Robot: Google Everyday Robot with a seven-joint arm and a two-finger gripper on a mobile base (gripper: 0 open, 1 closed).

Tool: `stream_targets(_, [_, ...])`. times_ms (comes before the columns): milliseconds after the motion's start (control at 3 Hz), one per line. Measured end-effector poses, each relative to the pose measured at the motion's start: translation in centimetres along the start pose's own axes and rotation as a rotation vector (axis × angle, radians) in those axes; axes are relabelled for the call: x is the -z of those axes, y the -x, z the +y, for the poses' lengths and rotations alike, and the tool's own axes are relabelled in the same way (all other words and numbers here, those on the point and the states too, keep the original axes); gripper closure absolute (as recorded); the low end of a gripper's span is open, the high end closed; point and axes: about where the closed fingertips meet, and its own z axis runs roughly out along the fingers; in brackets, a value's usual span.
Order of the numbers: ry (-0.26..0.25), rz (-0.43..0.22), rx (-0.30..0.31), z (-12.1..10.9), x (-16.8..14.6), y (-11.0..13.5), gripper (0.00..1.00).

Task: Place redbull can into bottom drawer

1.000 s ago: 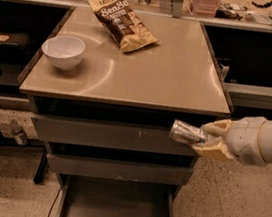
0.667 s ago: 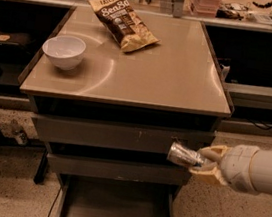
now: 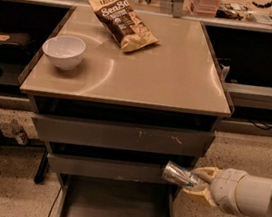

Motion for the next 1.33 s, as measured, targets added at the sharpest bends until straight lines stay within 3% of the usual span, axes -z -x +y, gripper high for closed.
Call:
stream_targets(333, [0.050,0.004,0.017,1.2,-3.7,-1.1,1.00])
stream_targets(667, [0.126,0.033,0.025,4.0,-10.9,-5.4,1.00])
stream_targets(1333, [0.141,0.005,0.088,6.0,-22.0,-12.1,1.00])
